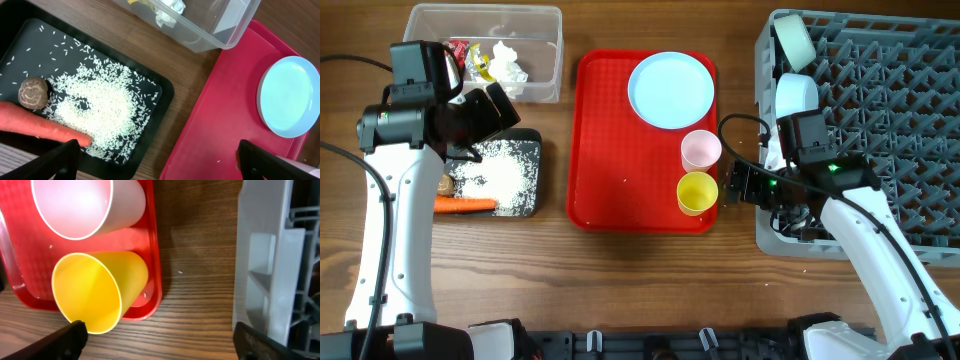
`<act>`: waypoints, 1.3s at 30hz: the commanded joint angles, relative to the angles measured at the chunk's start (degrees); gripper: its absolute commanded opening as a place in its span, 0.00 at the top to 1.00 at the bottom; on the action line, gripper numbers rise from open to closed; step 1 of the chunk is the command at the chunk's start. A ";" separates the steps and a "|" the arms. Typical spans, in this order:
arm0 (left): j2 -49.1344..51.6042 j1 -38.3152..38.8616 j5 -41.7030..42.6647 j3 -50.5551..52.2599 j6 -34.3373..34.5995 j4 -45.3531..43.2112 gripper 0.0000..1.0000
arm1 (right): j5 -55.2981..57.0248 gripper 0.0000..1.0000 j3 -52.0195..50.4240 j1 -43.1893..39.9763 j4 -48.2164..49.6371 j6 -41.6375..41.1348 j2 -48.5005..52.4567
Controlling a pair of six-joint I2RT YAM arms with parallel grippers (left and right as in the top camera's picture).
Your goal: Sort waste into correct bins and load items into the dishwasher rack
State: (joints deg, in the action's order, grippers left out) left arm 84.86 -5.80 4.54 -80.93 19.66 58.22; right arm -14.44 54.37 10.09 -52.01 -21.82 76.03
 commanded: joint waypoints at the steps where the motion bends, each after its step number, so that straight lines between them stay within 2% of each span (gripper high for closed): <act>1: 0.35 -0.26 0.50 0.37 0.50 -0.20 0.00 | 6.58 0.00 -0.48 0.22 -2.03 -0.94 0.48; 12: 0.35 -0.26 0.50 0.37 0.52 -0.20 0.00 | 7.63 0.00 0.02 0.20 -1.86 -0.76 0.48; 19: 0.35 -0.26 0.98 0.37 0.50 -0.11 0.00 | 4.00 0.00 7.65 0.24 -0.44 0.90 0.48; 24: 0.44 0.72 5.79 0.37 0.07 -0.13 0.00 | 4.02 0.00 11.19 0.24 0.39 1.03 0.48; 27: 1.51 4.13 9.09 0.37 -0.55 -0.15 0.00 | 4.13 0.00 11.19 0.22 1.14 0.79 0.48; 31: 3.89 10.86 13.05 0.37 -6.14 0.04 0.00 | 4.31 0.00 11.19 0.17 2.38 0.76 0.48; 34: 5.86 17.27 13.03 0.37 -8.81 1.01 0.00 | 4.35 0.00 11.19 0.15 3.43 -0.11 0.48; 39: 9.62 27.41 12.37 0.37 -10.43 2.91 0.15 | 4.70 0.00 11.19 -2.08 3.96 -1.31 0.48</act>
State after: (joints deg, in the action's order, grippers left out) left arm 92.01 15.86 15.62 -80.88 12.29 60.49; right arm -9.39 64.66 9.63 -48.31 -22.33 76.18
